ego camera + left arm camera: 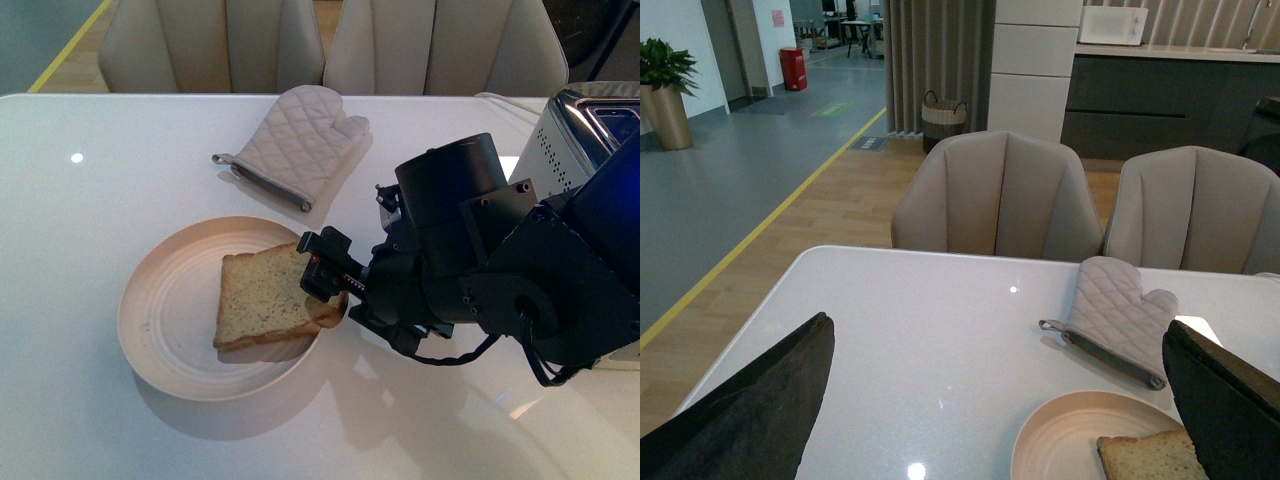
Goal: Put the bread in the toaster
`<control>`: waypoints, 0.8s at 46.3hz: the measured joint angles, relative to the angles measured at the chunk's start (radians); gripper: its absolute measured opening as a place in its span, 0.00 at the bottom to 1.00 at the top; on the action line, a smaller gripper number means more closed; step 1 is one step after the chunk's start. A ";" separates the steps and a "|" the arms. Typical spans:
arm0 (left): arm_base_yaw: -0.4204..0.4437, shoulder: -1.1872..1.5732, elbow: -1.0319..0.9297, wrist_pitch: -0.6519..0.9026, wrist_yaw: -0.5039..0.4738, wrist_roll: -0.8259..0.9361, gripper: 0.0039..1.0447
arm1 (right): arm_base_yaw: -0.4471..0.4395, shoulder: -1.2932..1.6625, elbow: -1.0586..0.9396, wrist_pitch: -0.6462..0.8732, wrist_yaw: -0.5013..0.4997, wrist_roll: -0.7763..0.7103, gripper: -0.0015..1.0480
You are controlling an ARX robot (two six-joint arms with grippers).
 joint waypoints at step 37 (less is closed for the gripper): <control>0.000 0.000 0.000 0.000 0.000 0.000 0.94 | -0.037 -0.318 -0.143 -0.018 0.094 -0.033 0.03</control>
